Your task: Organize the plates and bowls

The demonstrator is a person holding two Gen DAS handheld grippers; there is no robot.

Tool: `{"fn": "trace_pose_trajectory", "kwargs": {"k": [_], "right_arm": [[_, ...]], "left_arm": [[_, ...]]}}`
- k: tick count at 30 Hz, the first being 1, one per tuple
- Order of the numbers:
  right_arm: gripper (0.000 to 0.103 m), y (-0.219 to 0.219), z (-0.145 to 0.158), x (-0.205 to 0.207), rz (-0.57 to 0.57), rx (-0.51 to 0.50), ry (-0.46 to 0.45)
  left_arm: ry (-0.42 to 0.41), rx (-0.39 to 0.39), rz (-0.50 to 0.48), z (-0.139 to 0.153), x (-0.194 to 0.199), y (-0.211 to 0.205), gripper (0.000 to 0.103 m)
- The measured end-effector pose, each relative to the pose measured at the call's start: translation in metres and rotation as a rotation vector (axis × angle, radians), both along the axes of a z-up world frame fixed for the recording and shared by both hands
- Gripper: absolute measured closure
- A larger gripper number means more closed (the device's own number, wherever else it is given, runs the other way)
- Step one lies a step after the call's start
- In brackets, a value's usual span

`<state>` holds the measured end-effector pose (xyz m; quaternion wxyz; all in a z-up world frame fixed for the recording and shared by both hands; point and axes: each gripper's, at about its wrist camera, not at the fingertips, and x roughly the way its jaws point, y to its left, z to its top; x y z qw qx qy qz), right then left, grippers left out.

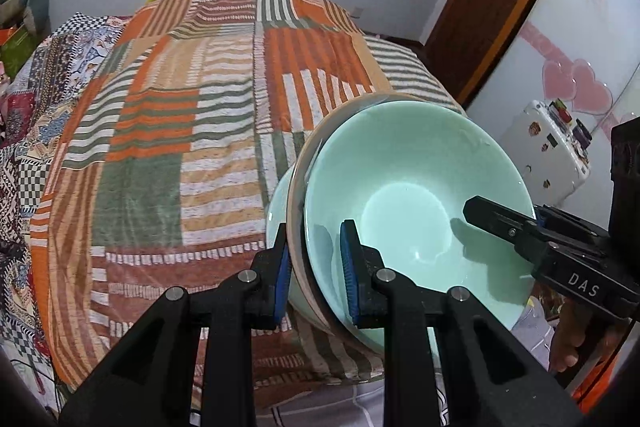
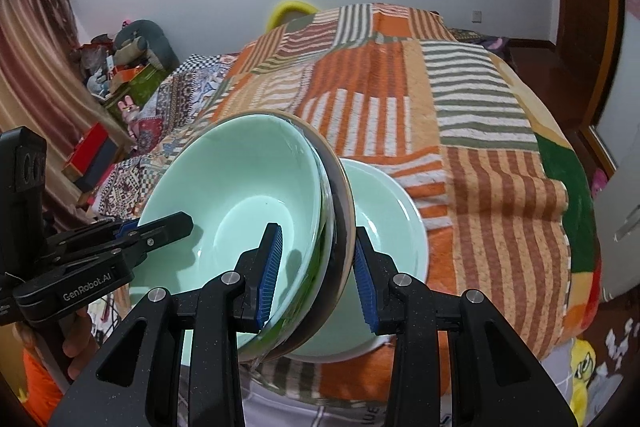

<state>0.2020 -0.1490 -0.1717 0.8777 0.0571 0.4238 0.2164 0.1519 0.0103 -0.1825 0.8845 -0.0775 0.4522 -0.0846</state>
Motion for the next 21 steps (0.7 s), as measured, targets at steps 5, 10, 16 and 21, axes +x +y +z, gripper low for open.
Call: {"fn": "trace_pose_trajectory", "kwargs": {"k": [5,10,16,21], "right_arm": [[0.071,-0.008,-0.011,0.005,-0.016,0.008,0.030],[0.071,-0.011,-0.019,0.008,-0.020,0.009,0.053],[0.071,-0.014,-0.032,0.015,-0.029,0.015,0.083],[0.070,-0.014,-0.032,0.016,-0.023,0.008,0.074]], "left_arm": [[0.029,0.010,-0.010,-0.011,0.010,-0.006,0.082],[0.058,0.009,-0.005,-0.024,0.021,-0.008,0.082],[0.089,-0.010,-0.008,-0.040,0.032,-0.006,0.082],[0.074,-0.004,-0.018,-0.042,0.031,-0.007,0.081]]}}
